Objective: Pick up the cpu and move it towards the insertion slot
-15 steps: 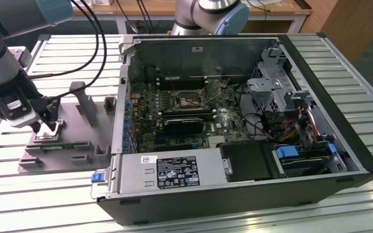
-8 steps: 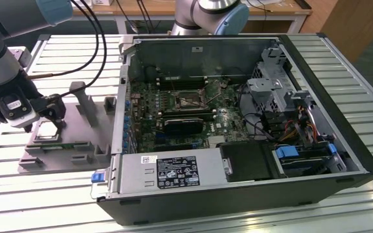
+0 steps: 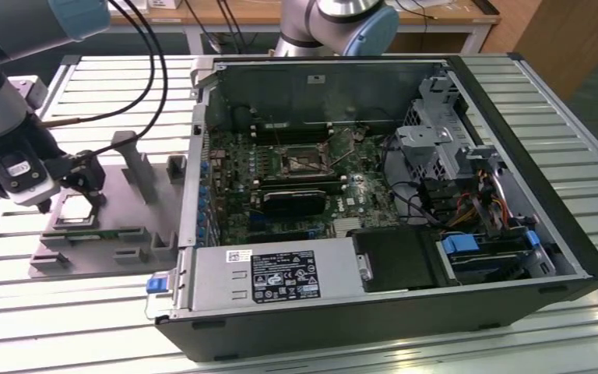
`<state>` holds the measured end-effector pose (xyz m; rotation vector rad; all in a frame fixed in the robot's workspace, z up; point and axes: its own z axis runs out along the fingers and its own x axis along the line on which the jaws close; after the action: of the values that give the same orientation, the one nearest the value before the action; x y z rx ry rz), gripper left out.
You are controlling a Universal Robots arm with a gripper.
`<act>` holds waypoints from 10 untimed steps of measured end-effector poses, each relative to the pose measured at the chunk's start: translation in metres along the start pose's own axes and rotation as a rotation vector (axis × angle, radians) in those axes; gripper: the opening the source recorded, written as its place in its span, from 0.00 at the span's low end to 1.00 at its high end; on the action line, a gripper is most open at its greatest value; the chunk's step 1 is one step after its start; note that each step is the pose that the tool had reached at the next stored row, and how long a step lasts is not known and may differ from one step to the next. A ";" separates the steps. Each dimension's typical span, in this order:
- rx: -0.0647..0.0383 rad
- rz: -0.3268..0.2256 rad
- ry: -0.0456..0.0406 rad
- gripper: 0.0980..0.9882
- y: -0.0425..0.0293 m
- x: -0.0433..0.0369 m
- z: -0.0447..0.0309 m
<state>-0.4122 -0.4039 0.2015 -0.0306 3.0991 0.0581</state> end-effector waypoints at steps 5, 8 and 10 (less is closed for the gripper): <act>0.001 0.008 -0.0155 0.75 -0.0003 0.0029 0.0069; 0.003 0.044 -0.0168 0.75 -0.0004 0.0031 0.0109; 0.003 0.056 -0.0171 0.75 0.0005 0.0033 0.0127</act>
<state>-0.4150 -0.4030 0.1887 0.0567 3.0828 0.0549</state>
